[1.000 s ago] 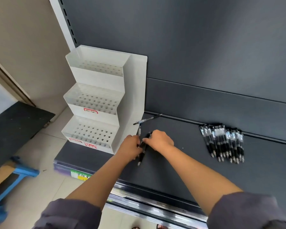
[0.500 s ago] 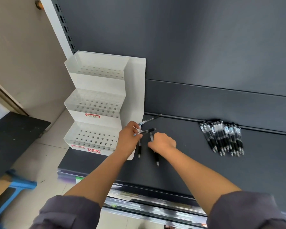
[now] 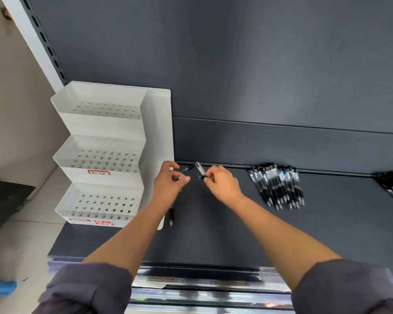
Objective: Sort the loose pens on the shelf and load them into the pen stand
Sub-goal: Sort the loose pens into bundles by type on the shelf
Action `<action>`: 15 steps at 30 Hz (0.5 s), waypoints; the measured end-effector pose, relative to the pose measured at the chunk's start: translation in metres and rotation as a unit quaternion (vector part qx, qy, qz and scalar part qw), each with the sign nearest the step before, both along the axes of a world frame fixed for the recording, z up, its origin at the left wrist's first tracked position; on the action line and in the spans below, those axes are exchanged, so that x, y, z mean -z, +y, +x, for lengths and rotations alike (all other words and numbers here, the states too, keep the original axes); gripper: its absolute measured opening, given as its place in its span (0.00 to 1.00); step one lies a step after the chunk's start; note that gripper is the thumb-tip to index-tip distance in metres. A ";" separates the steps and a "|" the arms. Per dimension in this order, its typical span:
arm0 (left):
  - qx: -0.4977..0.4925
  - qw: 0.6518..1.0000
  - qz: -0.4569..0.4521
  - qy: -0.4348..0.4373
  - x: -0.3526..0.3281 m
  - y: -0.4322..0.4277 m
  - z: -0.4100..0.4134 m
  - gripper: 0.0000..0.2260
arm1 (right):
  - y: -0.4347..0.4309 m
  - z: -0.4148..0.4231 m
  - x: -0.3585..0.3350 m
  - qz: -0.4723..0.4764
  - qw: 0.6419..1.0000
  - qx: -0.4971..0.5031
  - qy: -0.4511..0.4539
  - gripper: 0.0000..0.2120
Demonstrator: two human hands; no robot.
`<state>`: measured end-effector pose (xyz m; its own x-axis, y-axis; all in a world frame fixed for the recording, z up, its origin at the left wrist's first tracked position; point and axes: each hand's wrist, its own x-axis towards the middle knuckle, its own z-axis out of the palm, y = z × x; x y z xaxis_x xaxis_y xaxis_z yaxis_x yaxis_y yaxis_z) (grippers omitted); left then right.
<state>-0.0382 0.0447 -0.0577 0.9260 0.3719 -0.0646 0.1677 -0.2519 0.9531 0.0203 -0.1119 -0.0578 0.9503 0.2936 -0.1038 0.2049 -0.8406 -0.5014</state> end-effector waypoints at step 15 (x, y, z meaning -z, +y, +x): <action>-0.037 0.996 0.040 0.075 0.016 0.006 0.005 0.16 | 0.015 -0.008 0.006 0.009 0.991 -0.089 0.100 0.10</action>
